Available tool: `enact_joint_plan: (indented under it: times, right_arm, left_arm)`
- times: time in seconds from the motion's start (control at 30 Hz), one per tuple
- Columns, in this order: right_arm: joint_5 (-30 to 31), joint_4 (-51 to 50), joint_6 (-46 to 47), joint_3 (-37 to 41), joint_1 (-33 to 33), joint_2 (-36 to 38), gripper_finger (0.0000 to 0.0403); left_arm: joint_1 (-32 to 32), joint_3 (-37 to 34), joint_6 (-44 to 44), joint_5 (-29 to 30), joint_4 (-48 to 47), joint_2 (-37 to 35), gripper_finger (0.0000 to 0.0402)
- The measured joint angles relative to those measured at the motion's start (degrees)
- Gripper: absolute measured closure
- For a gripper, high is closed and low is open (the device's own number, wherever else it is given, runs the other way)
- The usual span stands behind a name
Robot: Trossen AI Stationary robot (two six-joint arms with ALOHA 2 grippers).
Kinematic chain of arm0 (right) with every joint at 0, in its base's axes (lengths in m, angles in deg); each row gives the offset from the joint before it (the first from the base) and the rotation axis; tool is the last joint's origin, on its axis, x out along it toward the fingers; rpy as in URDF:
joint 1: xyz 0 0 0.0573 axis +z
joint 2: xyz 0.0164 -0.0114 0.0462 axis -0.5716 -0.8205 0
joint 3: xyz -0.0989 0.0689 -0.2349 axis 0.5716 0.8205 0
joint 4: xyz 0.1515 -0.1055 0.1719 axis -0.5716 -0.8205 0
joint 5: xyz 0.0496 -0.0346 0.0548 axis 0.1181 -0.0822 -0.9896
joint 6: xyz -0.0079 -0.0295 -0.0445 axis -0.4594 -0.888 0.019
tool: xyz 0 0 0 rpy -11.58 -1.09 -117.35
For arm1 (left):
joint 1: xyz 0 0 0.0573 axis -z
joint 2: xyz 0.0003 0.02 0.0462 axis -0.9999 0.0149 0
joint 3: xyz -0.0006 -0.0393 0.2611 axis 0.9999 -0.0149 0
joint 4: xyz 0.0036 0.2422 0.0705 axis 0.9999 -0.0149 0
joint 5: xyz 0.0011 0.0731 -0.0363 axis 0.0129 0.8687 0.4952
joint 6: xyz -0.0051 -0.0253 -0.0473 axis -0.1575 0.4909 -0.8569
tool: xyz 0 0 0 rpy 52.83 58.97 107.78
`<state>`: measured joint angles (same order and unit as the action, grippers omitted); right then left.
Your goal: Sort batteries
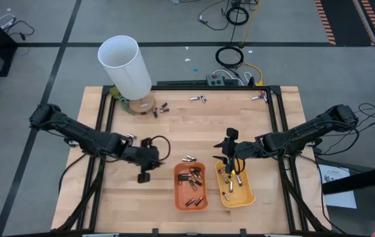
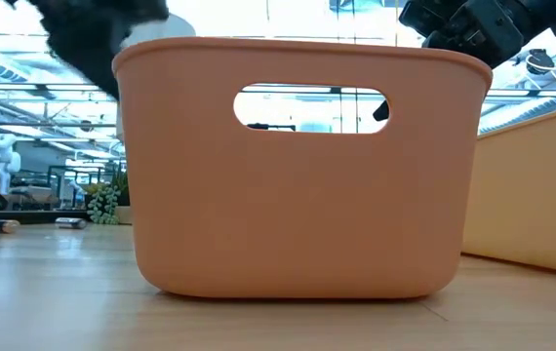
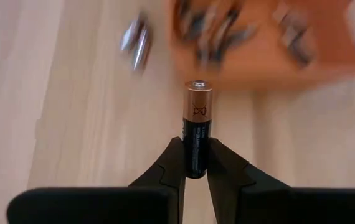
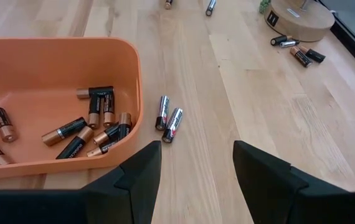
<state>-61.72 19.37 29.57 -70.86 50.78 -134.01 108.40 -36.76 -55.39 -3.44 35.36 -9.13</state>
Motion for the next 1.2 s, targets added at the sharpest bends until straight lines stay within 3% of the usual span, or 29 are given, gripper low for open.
enact_joint_plan:
  times: [0.33,0.6,0.9,1.2]
  right_arm:
    - [0.00,-0.14,1.75,0.00,0.03,0.00,0.0211]
    - [0.00,-0.08,3.03,0.00,0.04,0.00,0.0211]
    - [0.00,0.03,3.03,0.00,0.02,0.00,0.0211]
    - [0.22,0.05,3.05,0.00,0.02,0.00,0.0211]
  left_arm:
    - [-0.43,-0.58,9.33,0.15,22.08,4.71,0.0353]
    - [-1.25,-0.58,10.21,-1.22,36.17,16.29,0.0353]
    - [-3.38,3.37,8.57,-7.84,36.87,26.84,0.0353]
    - [-4.66,7.28,12.44,-12.07,33.92,29.41,0.0340]
